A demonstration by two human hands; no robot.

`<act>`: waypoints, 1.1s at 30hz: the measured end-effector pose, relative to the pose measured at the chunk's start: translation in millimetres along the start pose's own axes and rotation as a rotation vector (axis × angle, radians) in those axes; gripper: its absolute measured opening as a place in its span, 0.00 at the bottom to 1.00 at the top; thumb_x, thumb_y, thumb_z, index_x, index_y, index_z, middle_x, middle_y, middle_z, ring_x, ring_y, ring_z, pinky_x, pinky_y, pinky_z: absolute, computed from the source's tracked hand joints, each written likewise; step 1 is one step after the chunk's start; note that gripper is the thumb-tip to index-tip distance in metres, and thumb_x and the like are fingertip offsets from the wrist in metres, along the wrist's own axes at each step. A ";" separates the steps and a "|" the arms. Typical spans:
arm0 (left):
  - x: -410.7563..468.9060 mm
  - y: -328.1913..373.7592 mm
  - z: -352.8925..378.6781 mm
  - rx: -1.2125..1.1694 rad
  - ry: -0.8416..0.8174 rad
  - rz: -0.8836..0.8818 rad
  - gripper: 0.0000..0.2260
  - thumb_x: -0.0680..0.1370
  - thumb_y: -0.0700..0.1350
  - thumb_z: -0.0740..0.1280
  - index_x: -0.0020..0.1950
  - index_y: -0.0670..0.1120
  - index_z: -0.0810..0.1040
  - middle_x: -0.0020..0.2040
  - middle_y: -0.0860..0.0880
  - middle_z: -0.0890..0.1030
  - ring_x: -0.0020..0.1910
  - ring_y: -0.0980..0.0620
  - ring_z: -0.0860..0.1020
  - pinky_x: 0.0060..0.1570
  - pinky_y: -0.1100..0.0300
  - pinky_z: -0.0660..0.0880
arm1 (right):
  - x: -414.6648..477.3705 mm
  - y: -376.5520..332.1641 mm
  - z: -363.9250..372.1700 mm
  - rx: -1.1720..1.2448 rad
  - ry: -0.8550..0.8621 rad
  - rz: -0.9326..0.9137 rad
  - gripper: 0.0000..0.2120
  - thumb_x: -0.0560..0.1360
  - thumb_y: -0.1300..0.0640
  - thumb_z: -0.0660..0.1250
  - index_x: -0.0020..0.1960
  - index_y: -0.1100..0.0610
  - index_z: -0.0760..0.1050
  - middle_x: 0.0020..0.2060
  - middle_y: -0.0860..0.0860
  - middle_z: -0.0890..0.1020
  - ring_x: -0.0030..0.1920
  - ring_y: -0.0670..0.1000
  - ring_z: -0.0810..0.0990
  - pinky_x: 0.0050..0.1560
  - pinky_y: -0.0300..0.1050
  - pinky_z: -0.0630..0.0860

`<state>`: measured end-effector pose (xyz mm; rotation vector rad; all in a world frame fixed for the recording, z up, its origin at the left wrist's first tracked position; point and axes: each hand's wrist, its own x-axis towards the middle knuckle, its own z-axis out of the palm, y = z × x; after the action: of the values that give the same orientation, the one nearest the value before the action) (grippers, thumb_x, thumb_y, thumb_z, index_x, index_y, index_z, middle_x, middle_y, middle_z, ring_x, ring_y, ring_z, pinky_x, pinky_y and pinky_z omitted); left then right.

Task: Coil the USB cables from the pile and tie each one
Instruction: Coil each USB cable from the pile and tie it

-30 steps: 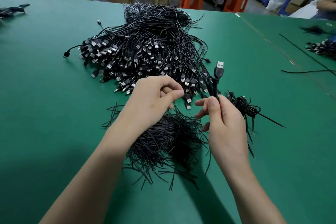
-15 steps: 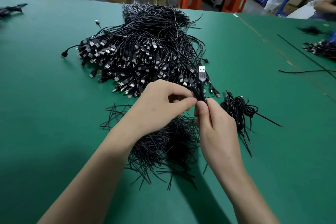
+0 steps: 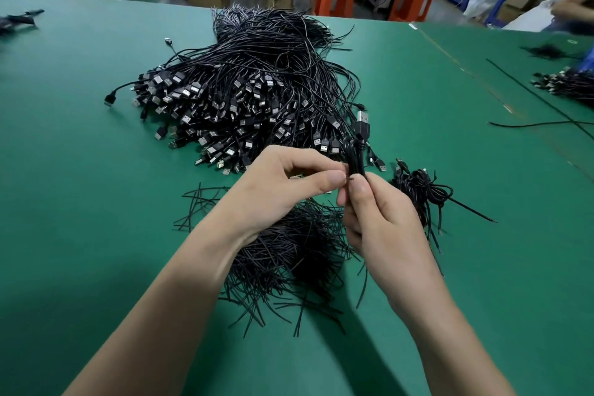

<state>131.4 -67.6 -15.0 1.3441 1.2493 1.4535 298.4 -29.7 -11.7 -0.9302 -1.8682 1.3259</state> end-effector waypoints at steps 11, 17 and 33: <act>-3.1 -11.8 -0.6 -0.284 -0.112 -0.138 0.08 0.70 0.53 0.79 0.45 0.51 0.87 0.37 0.54 0.84 0.39 0.57 0.79 0.50 0.53 0.72 | -3.1 -15.8 -9.7 0.204 -0.278 0.127 0.20 0.86 0.50 0.55 0.38 0.53 0.73 0.27 0.43 0.65 0.27 0.45 0.60 0.27 0.34 0.59; -4.0 -10.3 8.6 -0.342 -0.138 -0.141 0.20 0.67 0.62 0.80 0.50 0.50 0.88 0.48 0.52 0.85 0.49 0.52 0.78 0.55 0.56 0.72 | -3.4 -15.9 -18.7 0.306 -0.442 0.261 0.21 0.83 0.42 0.55 0.37 0.51 0.71 0.29 0.48 0.62 0.26 0.49 0.59 0.27 0.38 0.59; -1.2 -0.3 19.2 -0.208 0.018 -0.062 0.08 0.76 0.54 0.70 0.44 0.53 0.86 0.32 0.52 0.79 0.25 0.57 0.77 0.31 0.67 0.74 | -8.8 -11.9 -5.5 0.636 -0.409 0.349 0.19 0.80 0.40 0.56 0.45 0.54 0.75 0.32 0.49 0.65 0.30 0.50 0.62 0.31 0.42 0.64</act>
<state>150.6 -65.8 -16.4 1.1463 1.1072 1.5094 305.5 -37.2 0.2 -0.6882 -1.4144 2.2852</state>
